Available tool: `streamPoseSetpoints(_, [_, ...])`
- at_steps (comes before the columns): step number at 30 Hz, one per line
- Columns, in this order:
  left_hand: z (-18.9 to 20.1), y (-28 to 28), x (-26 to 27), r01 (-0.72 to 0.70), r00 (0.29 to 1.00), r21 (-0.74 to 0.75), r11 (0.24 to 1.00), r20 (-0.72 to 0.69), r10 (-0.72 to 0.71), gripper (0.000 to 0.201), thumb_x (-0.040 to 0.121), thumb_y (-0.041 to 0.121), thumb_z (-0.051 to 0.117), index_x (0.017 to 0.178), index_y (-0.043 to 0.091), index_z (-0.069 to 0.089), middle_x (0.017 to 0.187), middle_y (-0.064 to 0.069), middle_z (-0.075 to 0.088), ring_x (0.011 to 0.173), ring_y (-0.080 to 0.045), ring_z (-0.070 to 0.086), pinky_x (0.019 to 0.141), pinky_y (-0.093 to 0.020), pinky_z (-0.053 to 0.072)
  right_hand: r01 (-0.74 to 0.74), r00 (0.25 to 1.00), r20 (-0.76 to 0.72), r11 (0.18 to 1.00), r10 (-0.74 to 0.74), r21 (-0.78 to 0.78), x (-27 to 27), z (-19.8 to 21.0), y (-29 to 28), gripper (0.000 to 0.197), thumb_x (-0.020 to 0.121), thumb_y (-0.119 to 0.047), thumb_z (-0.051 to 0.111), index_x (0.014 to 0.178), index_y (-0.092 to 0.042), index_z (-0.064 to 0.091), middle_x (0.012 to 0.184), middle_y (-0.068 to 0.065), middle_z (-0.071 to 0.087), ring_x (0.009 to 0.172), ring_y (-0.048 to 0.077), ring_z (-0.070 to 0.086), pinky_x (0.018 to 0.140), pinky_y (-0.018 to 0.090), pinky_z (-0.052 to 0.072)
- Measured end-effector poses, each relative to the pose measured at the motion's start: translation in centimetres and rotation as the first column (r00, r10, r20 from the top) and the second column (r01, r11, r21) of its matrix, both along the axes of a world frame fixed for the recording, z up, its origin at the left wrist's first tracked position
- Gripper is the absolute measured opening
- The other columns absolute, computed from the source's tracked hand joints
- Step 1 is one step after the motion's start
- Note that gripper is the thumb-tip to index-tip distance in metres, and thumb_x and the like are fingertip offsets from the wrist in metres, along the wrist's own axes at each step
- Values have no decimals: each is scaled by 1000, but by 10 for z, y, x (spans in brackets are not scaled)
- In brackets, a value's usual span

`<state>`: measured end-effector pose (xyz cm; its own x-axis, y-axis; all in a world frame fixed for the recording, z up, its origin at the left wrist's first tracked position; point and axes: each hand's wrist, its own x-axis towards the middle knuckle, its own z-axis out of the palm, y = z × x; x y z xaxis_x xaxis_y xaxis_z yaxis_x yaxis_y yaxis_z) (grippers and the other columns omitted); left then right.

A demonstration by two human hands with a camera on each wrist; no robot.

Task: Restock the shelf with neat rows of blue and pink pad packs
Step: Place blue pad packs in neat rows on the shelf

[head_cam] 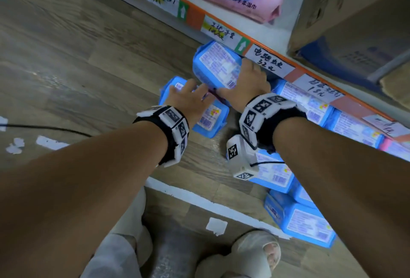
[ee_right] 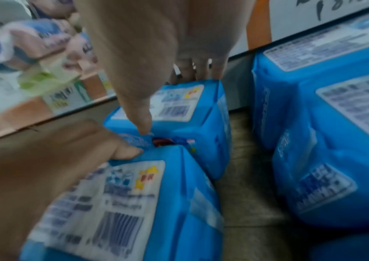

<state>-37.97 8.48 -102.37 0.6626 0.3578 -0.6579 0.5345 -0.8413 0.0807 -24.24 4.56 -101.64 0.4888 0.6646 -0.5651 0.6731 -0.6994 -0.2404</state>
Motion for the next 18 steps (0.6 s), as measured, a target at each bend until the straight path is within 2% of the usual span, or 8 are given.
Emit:
streamPoseSetpoints(2, [-2,5,3,31,1000,-12,999,-5,-31,55,87,14,55,135,18,28,141,-6,20,132,-29,19,88,-48,41,-37,996,80,997,43,-71,-5,-11,2,99,71,-42,75,143,-11,15,145,13,28,133,31,29,106,43,25])
streamPoseSetpoints(4, [-6,6,0,36,999,4,999,1,-36,57,85,13,57,134,21,30,142,-8,19,134,-30,18,87,-47,42,-67,988,129,991,82,-114,-8,-17,-1,102,72,-41,75,145,-12,9,145,13,27,134,30,27,107,43,24])
streamPoseSetpoints(8, [-8,-2,-8,-30,998,44,999,-52,32,75,83,22,60,141,29,13,148,-6,12,140,-32,7,103,-46,31,-70,992,97,985,86,-161,-3,-11,-3,97,72,-37,74,144,-14,13,145,12,27,134,30,25,105,49,24])
streamPoseSetpoints(11, [1,-10,-16,-185,980,67,980,-67,189,82,78,26,66,141,24,13,144,-3,25,137,-30,19,102,-50,31,-8,998,64,991,17,-135,1,9,-5,92,72,-38,73,142,-15,18,146,11,24,136,28,19,103,49,26])
streamPoseSetpoints(14, [31,-19,-26,-289,955,42,956,-61,292,89,72,28,71,140,18,15,141,0,31,133,-26,25,98,-51,32,-10,999,-37,997,8,-76,3,41,-18,90,71,-37,73,141,-16,22,143,9,27,133,29,21,99,46,32])
streamPoseSetpoints(18, [99,-26,-43,-355,933,-72,932,31,358,88,67,29,75,139,20,26,138,0,35,129,-27,26,96,-50,35,67,993,-102,996,-62,50,2,112,-50,89,68,-36,73,141,-19,25,139,9,31,129,29,25,99,46,34])
